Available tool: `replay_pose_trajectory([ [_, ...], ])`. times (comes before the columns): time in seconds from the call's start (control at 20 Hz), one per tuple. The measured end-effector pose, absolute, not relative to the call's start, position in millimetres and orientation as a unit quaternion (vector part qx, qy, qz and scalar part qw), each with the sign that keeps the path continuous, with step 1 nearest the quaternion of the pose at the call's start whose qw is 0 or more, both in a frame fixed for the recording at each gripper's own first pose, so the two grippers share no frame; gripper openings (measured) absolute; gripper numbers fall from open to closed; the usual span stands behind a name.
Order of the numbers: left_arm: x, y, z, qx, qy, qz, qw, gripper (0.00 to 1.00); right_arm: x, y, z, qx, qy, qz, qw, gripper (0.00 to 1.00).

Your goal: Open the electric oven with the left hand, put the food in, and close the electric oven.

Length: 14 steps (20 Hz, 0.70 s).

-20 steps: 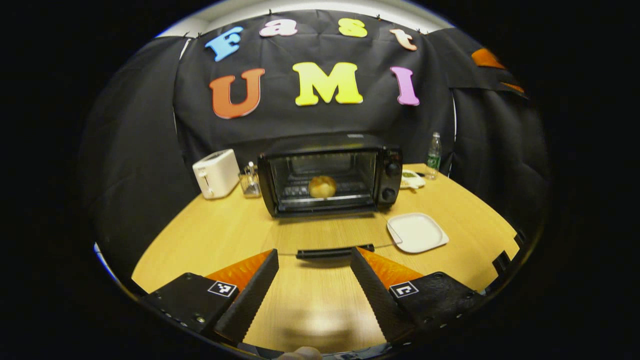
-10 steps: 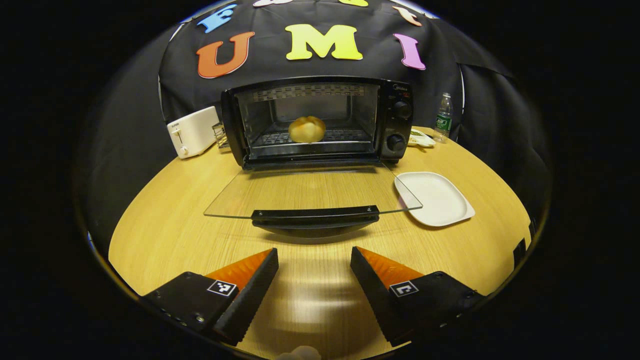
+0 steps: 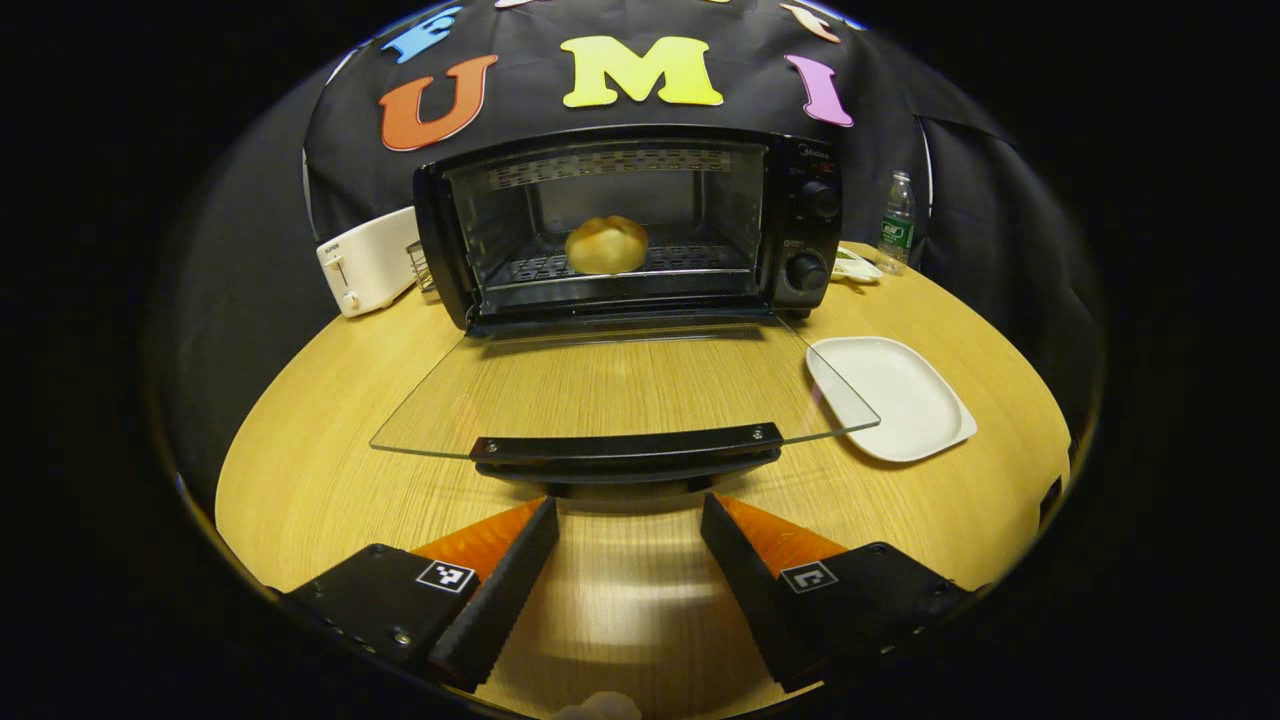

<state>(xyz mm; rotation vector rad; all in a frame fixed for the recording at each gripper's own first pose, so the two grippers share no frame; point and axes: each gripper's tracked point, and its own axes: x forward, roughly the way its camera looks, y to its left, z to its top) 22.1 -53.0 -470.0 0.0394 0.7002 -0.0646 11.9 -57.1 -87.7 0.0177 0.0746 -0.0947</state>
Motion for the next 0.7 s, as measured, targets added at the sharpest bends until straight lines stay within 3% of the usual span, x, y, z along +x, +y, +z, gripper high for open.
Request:
replay_pose_trajectory([
  [0.1, 22.7, -53.3, -469.2, 0.013, 0.344, -0.030, 0.938, 0.95, 12.7, -57.6, -89.6, 0.011, 0.040, -0.047, 0.998, 1.00],
  [0.15, 22.4, -53.6, -468.1, 0.011, 0.344, -0.029, 0.939, 0.96, 14.2, -58.2, -88.4, 0.011, 0.039, -0.047, 0.998, 0.96],
  [0.2, 22.8, -53.7, -465.5, 0.012, 0.342, -0.028, 0.939, 0.96, 15.2, -57.6, -88.7, 0.011, 0.042, -0.046, 0.998, 1.00],
  [0.7, 37.2, -51.4, -412.6, 0.011, 0.313, -0.025, 0.949, 0.96, 18.1, -60.4, -96.7, 0.036, 0.050, -0.043, 0.997, 1.00],
])
